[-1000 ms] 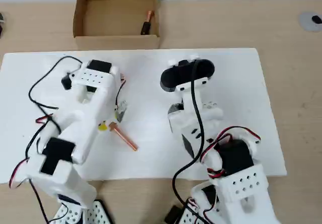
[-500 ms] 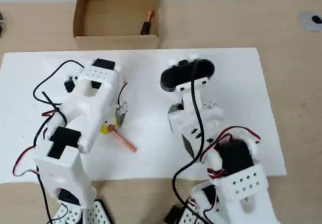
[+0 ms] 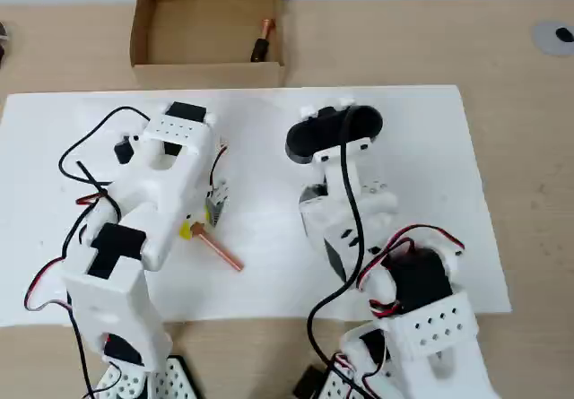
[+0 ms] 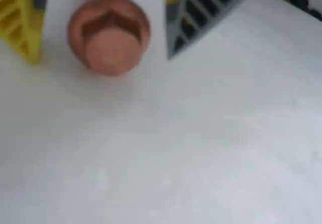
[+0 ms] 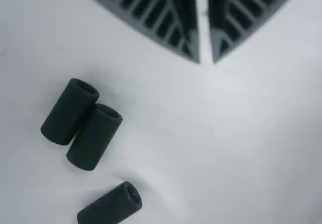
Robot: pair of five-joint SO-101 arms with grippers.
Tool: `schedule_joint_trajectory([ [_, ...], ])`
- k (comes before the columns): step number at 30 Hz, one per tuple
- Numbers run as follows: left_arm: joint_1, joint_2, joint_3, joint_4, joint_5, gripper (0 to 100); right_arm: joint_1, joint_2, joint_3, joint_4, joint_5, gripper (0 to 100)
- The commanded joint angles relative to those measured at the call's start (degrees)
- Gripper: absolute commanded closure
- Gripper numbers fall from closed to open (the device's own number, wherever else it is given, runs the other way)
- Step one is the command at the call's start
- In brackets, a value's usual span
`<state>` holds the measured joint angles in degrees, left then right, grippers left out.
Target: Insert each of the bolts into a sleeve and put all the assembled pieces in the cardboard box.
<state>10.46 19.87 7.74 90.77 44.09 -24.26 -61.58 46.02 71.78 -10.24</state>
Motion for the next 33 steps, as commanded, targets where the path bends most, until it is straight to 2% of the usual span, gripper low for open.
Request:
schedule_joint_trajectory([
  [1,0.35,4.44,0.26,0.62,-1.41,81,0.4,0.13,-0.22,0.09,-0.18,98.8],
  [10,0.62,18.24,-4.4,4.31,-1.67,82,0.4,0.04,-0.31,0.18,-0.18,98.8],
  [16,0.79,21.85,-8.35,4.48,-8.53,99,0.4,-0.13,-0.31,0.18,-0.18,98.8],
  [27,0.09,21.23,-12.75,5.1,-9.85,99,0.48,-0.13,-0.31,0.18,-0.18,98.8],
  [30,-1.05,17.36,-16.7,5.98,-10.02,99,0.57,-0.13,-0.31,0.18,-0.18,98.8],
  [33,-2.46,11.82,-21.63,7.74,-13.27,99,0.57,-0.13,-0.31,0.18,-0.18,98.8],
])
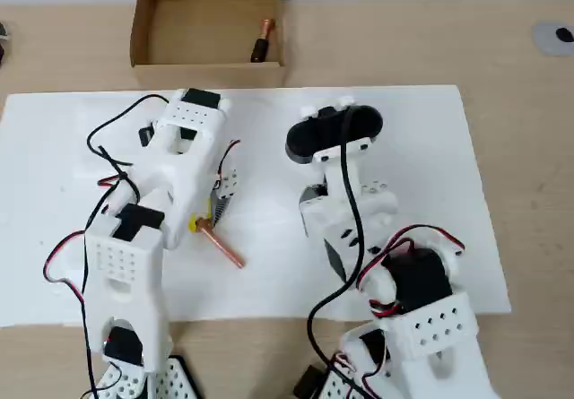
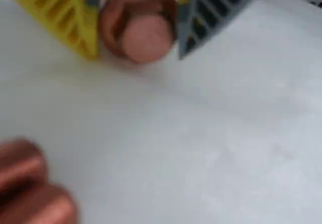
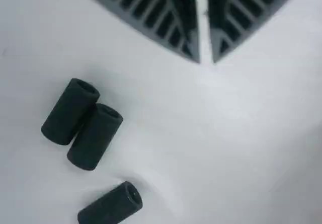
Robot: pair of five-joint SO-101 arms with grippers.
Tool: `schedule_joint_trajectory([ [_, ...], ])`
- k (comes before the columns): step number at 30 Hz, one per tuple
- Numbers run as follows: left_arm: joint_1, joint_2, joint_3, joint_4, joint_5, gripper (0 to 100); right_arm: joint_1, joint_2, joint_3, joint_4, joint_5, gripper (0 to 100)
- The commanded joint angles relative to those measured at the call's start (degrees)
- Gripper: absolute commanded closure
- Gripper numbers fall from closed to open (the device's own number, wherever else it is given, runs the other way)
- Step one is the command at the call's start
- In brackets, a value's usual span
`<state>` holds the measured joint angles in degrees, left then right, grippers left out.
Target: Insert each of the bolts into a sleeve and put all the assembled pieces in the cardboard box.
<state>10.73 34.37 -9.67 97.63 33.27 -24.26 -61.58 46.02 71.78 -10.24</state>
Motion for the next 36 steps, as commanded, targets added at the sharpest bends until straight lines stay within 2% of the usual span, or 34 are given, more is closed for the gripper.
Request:
schedule_joint_trajectory([
  [1,-3.34,-4.62,-5.71,1.67,-3.6,99,0.57,-0.13,-0.31,0.18,-0.18,98.8],
  [10,-10.99,-15.6,-10.55,2.55,-13.98,99,0.48,0.04,-0.31,0.18,-0.18,98.8],
  [19,-10.81,-15.87,-2.29,2.55,-20.48,99,0.4,0.04,-0.31,0.09,-0.09,98.8],
  [26,-10.99,-16.4,-0.26,2.29,-20.48,98,0.4,-0.13,-0.4,0.09,-0.09,98.8],
  [33,-13.89,-16.04,-0.26,-2.64,-14.51,79,0.4,-0.22,-0.4,0.26,-0.09,98.8],
  [36,-15.38,-15.87,0.26,-5.45,-14.42,78,0.4,-0.22,-1.01,2.29,-0.09,98.8],
])
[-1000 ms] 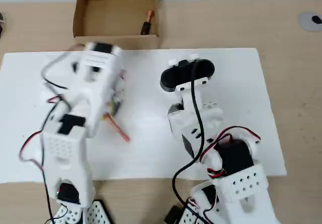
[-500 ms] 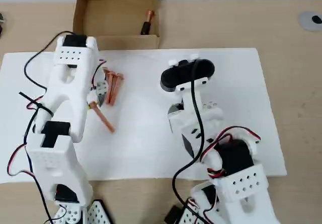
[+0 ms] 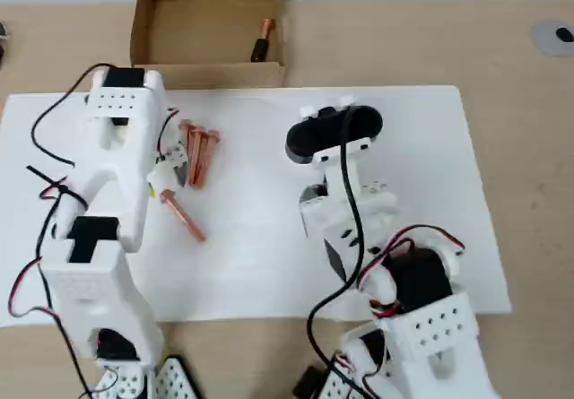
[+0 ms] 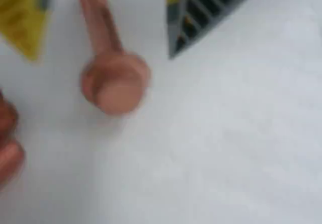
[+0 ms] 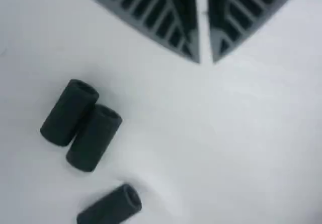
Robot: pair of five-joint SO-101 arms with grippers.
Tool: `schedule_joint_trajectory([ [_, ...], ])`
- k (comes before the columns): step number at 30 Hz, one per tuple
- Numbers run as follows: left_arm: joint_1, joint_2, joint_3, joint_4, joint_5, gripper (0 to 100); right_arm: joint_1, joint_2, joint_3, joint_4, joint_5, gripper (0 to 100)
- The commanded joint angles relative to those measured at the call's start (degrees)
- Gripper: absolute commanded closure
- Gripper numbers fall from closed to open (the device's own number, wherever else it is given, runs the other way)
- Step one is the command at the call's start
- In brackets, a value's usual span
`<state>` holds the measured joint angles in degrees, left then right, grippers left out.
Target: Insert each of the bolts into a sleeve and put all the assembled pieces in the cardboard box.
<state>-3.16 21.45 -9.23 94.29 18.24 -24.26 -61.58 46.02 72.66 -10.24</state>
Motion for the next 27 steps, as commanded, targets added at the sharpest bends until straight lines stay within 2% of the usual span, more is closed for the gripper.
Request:
schedule_joint_trajectory([
  [1,-1.67,-2.95,-0.18,-2.37,0.44,78,0.4,-0.22,-1.45,2.37,-0.09,98.8],
  [8,-0.44,-3.38,0.09,-1.41,2.2,78,0.66,-0.22,-3.91,5.45,-0.09,98.8],
  [15,0.0,-3.03,3.16,0.7,23.56,78,0.66,-0.13,-3.91,5.45,-0.09,98.8],
  [17,0.88,-3.03,5.54,0.7,27.34,78,0.66,-0.13,-3.91,5.45,-0.09,98.8],
  [21,3.87,-3.03,9.14,0.18,28.75,78,0.66,-0.22,-3.82,5.45,-0.09,98.8],
  [27,4.57,-2.95,9.85,-3.96,29.01,78,0.66,-0.22,-3.82,5.45,-0.09,98.8],
])
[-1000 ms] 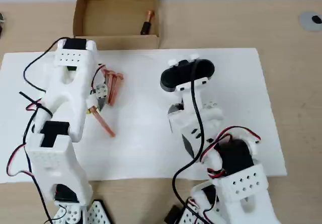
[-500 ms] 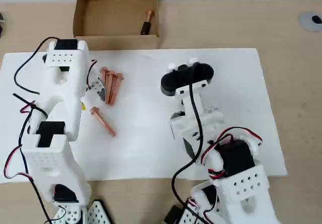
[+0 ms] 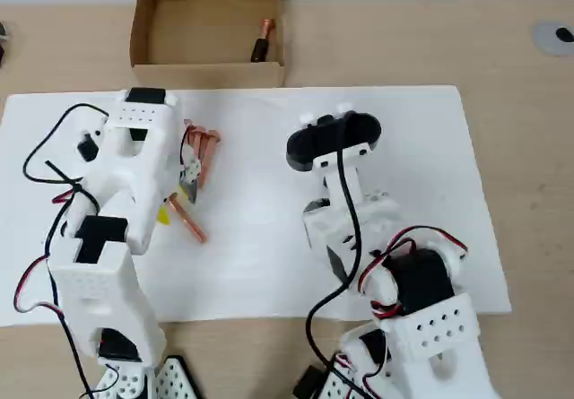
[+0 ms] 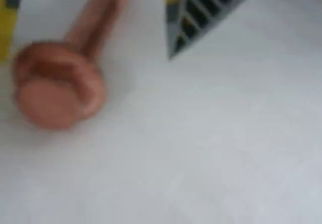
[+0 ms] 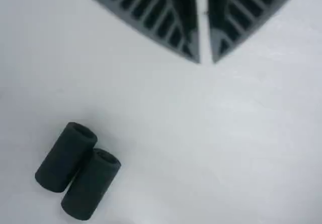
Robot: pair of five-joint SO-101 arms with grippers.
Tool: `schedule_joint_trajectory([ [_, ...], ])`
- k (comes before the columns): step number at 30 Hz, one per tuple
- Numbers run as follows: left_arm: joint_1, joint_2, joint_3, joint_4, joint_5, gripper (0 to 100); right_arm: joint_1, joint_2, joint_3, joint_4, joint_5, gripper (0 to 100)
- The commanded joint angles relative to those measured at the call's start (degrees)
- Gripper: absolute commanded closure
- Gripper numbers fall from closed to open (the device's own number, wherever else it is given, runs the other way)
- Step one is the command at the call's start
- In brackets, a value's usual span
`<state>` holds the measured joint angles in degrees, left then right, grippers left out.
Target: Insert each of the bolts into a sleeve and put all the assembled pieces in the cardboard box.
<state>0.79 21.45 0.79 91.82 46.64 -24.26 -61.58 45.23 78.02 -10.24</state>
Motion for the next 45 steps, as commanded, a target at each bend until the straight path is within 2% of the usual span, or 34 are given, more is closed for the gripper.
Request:
schedule_joint_trajectory([
  [1,0.44,-2.95,-0.18,-2.11,0.62,78,0.66,-0.22,-3.03,0.09,-0.09,98.8],
  [9,0.09,-2.95,0.09,-6.07,0.62,78,0.66,-0.22,-3.03,0.18,-0.09,98.8],
  [15,-3.6,-2.95,3.6,-12.84,0.26,78,0.66,-0.22,-3.03,0.18,-0.09,98.8],
  [20,-4.48,-3.47,3.78,-12.66,-0.97,79,0.66,-0.04,-3.12,0.0,-0.09,98.8],
  [24,-3.96,-3.56,3.78,-12.57,-5.45,93,0.66,0.04,-3.12,-0.26,0.18,98.8],
  [27,-4.04,-3.56,3.96,-12.48,-7.56,99,0.66,0.04,-3.12,-0.26,1.05,98.8],
  [31,-4.13,-3.47,3.87,-8.62,-7.91,99,0.66,0.04,-3.21,-0.26,1.05,98.8],
  [39,-3.87,-4.35,3.69,-6.86,-8.0,99,0.66,-0.13,-3.21,-0.35,1.05,98.8],
  [45,-3.87,-17.1,2.11,-6.24,-10.81,99,0.66,-0.22,-3.21,-1.23,0.97,98.8],
])
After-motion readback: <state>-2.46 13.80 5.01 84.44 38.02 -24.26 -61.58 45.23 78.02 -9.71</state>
